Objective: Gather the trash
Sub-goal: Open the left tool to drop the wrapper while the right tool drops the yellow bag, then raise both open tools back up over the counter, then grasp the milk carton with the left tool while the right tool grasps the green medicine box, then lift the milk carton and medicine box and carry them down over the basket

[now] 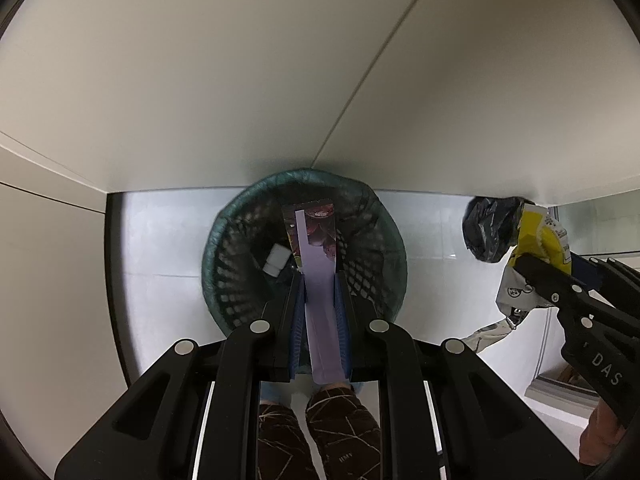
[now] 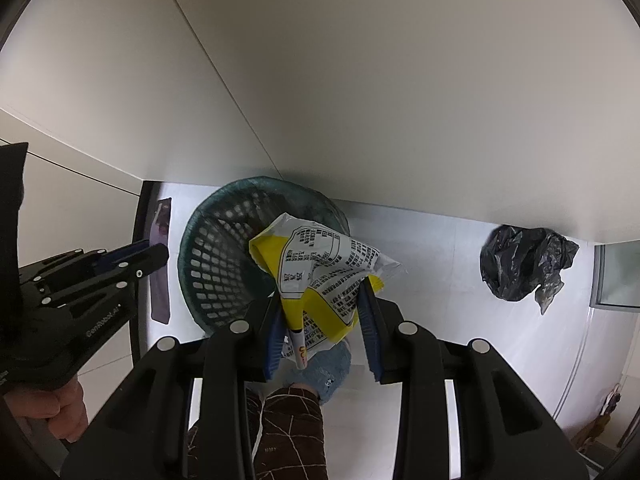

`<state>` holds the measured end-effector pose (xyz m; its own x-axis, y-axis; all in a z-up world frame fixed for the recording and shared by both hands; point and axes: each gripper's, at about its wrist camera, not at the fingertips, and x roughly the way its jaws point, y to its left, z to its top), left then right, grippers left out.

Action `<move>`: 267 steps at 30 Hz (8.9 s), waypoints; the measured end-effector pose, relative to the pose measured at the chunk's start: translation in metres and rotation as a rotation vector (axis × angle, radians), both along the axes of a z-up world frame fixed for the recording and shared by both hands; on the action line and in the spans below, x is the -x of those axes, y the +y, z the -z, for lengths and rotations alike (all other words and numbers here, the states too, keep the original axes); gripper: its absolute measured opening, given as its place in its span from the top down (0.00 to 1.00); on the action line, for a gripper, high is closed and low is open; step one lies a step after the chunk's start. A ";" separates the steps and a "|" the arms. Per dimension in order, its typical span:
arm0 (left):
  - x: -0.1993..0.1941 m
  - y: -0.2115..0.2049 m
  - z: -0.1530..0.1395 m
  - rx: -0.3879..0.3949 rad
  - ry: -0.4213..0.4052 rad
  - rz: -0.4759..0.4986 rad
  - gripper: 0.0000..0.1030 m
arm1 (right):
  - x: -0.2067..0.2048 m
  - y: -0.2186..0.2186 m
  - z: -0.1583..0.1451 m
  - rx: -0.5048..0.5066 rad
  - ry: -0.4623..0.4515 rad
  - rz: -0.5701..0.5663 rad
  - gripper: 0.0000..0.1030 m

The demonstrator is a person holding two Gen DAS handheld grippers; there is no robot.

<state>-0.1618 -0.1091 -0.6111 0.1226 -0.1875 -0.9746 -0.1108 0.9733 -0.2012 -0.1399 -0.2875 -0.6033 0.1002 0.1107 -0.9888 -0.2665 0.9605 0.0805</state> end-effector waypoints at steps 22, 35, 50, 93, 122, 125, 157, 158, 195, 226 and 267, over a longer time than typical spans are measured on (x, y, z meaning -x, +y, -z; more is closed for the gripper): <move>0.003 0.022 -0.028 -0.061 -0.069 -0.046 0.21 | -0.002 0.019 -0.004 -0.037 -0.017 -0.049 0.69; 0.016 0.065 -0.037 -0.104 -0.061 -0.096 0.06 | -0.001 0.056 0.007 -0.063 -0.013 -0.083 0.60; 0.027 0.078 -0.034 -0.106 -0.057 -0.109 0.06 | 0.009 0.063 0.006 -0.078 -0.026 -0.059 0.24; 0.046 0.032 -0.337 -0.084 -0.173 -0.153 0.06 | 0.028 -0.030 -0.305 -0.047 -0.256 -0.072 0.09; -0.048 0.040 -0.535 -0.158 -0.392 -0.172 0.06 | -0.081 -0.058 -0.493 -0.113 -0.465 0.020 0.09; -0.072 0.052 -0.537 -0.154 -0.396 -0.158 0.06 | -0.101 -0.048 -0.498 -0.109 -0.467 0.040 0.09; -0.324 0.139 -0.467 -0.125 -0.281 0.026 0.06 | -0.329 0.048 -0.454 0.013 -0.251 0.234 0.09; -0.328 0.139 -0.464 -0.123 -0.275 0.028 0.06 | -0.334 0.049 -0.451 0.013 -0.242 0.236 0.09; -0.381 0.144 -0.459 -0.128 -0.356 0.396 0.06 | -0.384 0.049 -0.410 0.072 -0.049 0.346 0.09; -0.344 0.091 -0.434 -0.241 -0.317 1.154 0.15 | -0.408 0.000 -0.362 -0.102 0.188 0.905 0.12; -0.333 0.122 -0.480 -0.271 -0.281 0.531 0.35 | -0.376 -0.018 -0.409 -0.215 0.086 0.788 0.48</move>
